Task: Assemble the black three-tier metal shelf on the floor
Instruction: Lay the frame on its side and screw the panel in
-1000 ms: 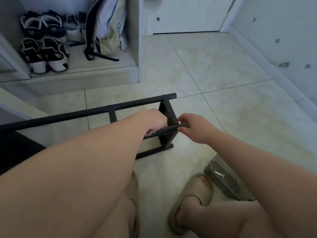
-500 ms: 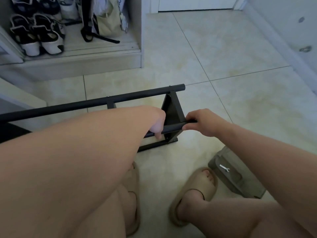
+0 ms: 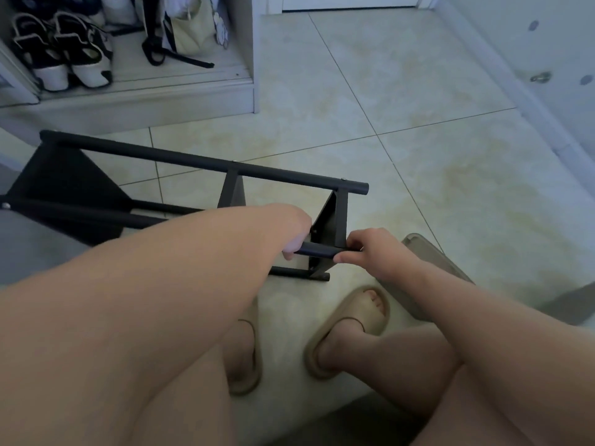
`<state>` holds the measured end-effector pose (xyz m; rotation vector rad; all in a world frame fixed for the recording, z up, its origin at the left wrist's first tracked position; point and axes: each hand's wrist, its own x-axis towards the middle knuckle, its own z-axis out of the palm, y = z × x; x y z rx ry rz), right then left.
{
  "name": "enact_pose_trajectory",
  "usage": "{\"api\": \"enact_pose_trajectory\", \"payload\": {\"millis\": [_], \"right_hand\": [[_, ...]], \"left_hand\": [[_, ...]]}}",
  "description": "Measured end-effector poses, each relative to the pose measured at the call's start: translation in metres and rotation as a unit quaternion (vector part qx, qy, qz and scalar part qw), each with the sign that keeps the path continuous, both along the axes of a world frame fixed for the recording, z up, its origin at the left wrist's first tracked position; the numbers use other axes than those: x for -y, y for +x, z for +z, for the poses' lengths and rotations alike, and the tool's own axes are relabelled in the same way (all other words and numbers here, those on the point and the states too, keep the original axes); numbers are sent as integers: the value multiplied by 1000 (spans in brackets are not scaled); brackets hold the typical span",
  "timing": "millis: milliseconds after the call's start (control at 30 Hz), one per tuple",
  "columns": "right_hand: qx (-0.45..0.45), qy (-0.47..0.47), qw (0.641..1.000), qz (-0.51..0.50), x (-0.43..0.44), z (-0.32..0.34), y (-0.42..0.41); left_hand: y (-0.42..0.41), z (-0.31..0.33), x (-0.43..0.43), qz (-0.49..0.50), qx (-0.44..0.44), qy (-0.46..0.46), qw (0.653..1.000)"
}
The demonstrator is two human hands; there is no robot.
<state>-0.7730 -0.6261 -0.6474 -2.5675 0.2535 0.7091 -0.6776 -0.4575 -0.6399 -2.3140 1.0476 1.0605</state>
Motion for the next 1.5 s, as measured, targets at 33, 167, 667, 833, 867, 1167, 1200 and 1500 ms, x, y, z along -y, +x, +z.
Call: {"api": "enact_pose_trajectory", "payload": {"millis": [33,167,667,833,867,1167,1200,1500], "right_hand": [[4,3,1000,-6,-1,0,-6],[-9,-11,1000,5,-3,0,-16],[37,-252,939,229,22,4,36],[19,-213,943,256,37,-3,57],[19,-205,943,261,39,-4,59],[24,-178,948,261,42,-11,61],[27,-177,949,260,43,-12,61],[31,-162,953,253,43,-13,59]], "left_hand": [[-3,-1,2,-5,2,4,1000],[-12,-4,11,-56,12,28,998],[24,5,21,80,-93,30,992],[46,-19,22,318,-215,-72,921],[49,-22,24,354,-228,-97,902],[71,-27,36,493,-359,-202,767],[73,-27,35,502,-370,-211,752],[79,-41,19,524,-390,-280,704]]}}
